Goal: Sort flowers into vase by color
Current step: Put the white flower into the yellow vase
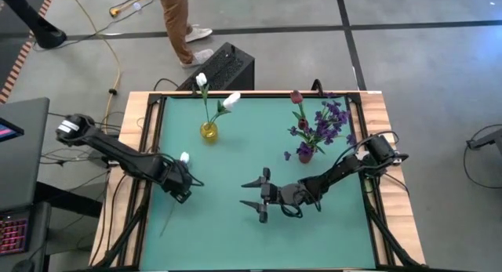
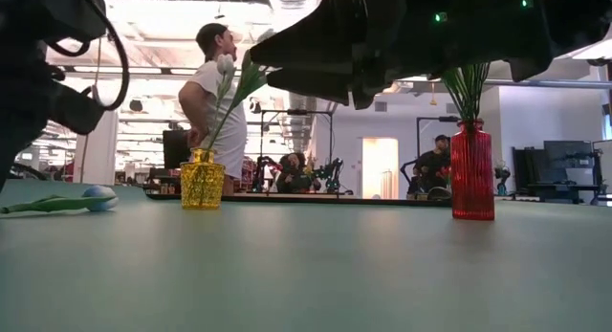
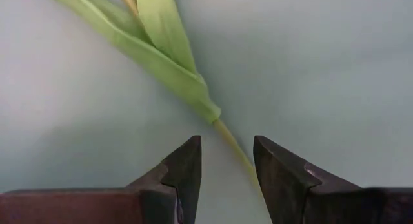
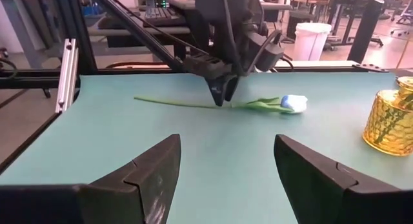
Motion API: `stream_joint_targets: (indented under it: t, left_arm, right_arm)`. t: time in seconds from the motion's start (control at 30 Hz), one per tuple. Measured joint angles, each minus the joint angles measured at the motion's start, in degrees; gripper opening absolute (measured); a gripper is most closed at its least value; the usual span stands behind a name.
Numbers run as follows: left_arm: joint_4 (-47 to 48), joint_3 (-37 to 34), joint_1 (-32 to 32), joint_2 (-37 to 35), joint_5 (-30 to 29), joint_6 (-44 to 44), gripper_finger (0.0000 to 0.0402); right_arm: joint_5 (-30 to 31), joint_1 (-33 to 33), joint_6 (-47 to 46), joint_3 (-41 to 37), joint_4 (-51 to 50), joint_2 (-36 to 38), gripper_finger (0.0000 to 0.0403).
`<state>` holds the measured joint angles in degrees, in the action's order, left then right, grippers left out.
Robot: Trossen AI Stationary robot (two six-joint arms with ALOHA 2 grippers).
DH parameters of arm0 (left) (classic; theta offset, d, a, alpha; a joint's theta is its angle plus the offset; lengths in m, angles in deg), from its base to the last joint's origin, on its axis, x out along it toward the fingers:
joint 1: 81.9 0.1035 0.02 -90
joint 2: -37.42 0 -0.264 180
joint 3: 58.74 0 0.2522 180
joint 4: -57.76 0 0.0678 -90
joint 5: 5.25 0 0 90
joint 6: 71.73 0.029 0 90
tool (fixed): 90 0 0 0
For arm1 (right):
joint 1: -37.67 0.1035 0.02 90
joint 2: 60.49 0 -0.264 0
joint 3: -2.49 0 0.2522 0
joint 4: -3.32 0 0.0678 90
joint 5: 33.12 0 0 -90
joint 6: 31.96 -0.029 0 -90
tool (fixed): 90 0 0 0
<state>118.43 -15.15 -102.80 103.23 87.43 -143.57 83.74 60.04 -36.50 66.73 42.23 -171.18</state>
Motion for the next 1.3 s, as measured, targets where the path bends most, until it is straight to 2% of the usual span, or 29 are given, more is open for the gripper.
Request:
stream_joint_targets:
  t: [0.37,0.57,0.7,0.9,1.1,1.2,1.3]
  left_arm:
    - [-2.23,0.15,-1.63,5.92,0.51,0.21,0.0128]
    - [-3.32,0.13,-1.63,6.36,1.01,0.88,0.0125]
    - [-3.64,0.09,-1.63,6.22,1.19,2.24,0.0094]
    - [-4.87,0.22,-1.63,6.24,0.95,5.34,0.0013]
    - [-6.35,3.84,-1.51,6.17,-1.42,11.82,0.0002]
    - [-5.58,6.47,-1.5,6.15,-1.87,17.94,0.0001]
    - [-9.64,9.65,-1.5,6.14,-2.85,25.03,0.0]
  right_arm:
    - [-0.01,0.0,-0.02,0.0,-0.07,0.0,0.0276]
    - [-0.01,0.0,-0.02,0.0,-0.11,0.0,0.0276]
    - [0.01,0.0,-0.02,0.0,-0.11,0.0,0.0276]
    - [-0.01,0.0,-0.02,0.0,-0.15,0.0,0.0276]
    - [0.03,-0.02,-0.02,0.0,-0.29,0.0,0.0276]
    - [0.03,-0.05,-0.02,0.0,-0.34,0.0,0.0276]
    - [0.05,-0.24,-0.02,0.0,-0.37,0.0,0.0276]
